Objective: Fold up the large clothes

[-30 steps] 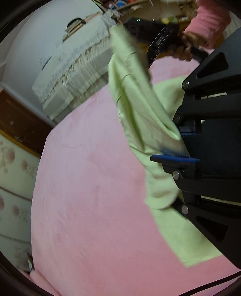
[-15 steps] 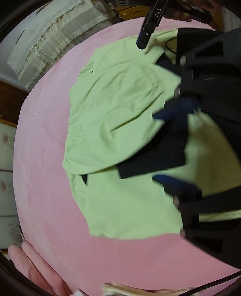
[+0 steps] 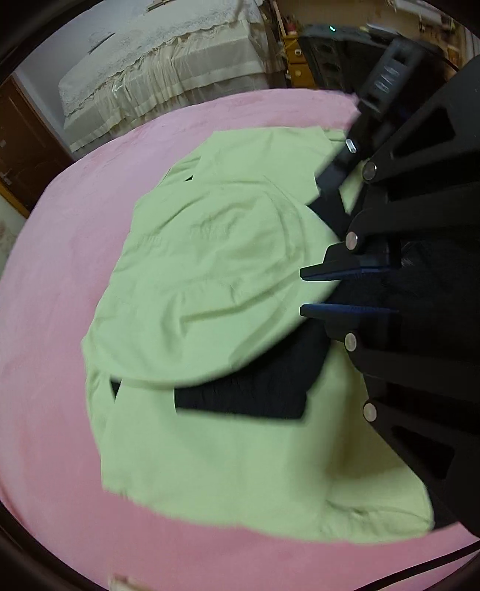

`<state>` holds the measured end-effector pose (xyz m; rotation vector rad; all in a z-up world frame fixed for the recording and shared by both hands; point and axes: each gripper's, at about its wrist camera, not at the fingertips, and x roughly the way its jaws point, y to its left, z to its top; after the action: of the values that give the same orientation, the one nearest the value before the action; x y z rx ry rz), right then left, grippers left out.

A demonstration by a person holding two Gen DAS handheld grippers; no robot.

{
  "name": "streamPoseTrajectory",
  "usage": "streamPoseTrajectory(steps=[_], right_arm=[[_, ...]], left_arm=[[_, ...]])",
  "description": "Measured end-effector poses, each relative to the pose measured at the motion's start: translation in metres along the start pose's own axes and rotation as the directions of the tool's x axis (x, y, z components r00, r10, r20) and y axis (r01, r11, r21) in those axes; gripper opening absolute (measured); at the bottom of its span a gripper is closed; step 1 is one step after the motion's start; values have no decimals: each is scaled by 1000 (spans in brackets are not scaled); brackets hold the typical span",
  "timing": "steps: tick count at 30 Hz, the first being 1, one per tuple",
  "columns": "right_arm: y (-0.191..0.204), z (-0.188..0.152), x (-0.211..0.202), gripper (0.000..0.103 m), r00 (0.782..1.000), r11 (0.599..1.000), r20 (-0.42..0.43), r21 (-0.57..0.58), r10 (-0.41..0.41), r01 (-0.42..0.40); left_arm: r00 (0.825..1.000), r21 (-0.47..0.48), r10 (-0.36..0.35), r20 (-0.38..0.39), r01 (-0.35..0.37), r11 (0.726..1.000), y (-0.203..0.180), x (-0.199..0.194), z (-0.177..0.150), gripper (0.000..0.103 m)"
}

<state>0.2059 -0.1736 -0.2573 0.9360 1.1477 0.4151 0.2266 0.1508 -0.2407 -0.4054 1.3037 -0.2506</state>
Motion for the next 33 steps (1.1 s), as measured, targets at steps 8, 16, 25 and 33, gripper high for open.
streamPoseTrajectory(steps=[8, 16, 25, 33], right_arm=[[19, 63, 81, 0, 1000, 993, -13, -116, 9, -11], [9, 162, 136, 0, 999, 986, 26, -165, -25, 29], [-47, 212, 58, 0, 904, 958, 326, 11, -275, 288], [-3, 153, 44, 0, 974, 971, 207, -200, -89, 131]], left_arm=[[998, -48, 20, 67, -17, 999, 2, 54, 85, 10], [987, -62, 58, 150, -49, 997, 18, 106, 156, 10], [979, -144, 55, 195, -27, 989, 58, 96, 169, 1], [982, -34, -45, 184, 52, 998, 9, 71, 119, 3]])
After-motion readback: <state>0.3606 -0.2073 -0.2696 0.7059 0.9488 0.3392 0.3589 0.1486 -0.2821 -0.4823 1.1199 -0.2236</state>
